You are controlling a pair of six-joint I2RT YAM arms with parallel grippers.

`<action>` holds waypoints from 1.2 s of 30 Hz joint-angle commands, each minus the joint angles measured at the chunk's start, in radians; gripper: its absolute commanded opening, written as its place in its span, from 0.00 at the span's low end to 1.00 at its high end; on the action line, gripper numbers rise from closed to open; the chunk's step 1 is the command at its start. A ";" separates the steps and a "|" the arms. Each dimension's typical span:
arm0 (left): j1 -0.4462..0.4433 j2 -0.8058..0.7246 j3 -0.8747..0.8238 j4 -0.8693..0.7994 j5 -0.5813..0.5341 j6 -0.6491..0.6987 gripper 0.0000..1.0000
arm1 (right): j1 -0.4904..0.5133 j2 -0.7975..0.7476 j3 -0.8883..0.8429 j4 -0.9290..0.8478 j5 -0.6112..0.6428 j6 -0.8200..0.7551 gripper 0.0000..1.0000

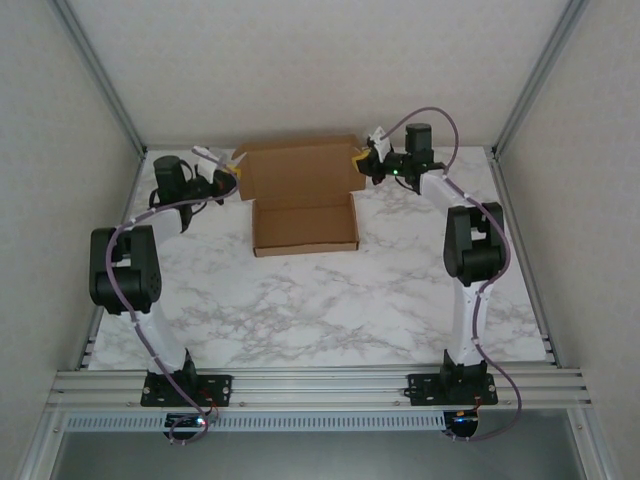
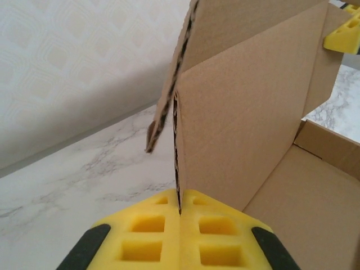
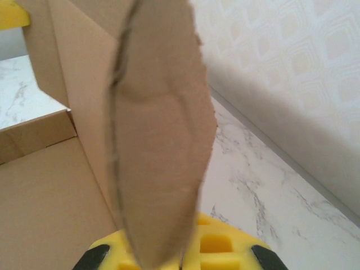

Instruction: Fold the paper box

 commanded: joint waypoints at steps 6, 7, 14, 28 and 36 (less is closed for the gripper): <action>-0.045 -0.118 -0.115 0.066 -0.110 -0.035 0.00 | 0.023 -0.169 -0.221 0.133 0.150 0.081 0.20; -0.045 -0.130 -0.131 0.074 -0.129 -0.027 0.00 | 0.021 -0.186 -0.228 0.106 0.149 0.059 0.22; -0.043 -0.154 -0.124 0.057 -0.148 -0.013 0.00 | -0.005 -0.261 -0.282 0.058 0.115 0.009 0.26; -0.043 -0.147 -0.120 0.041 -0.137 -0.009 0.00 | 0.006 -0.197 -0.205 -0.030 0.089 -0.007 0.25; -0.078 -0.162 -0.142 0.078 -0.202 -0.061 0.00 | 0.048 -0.183 -0.183 -0.065 0.132 0.002 0.08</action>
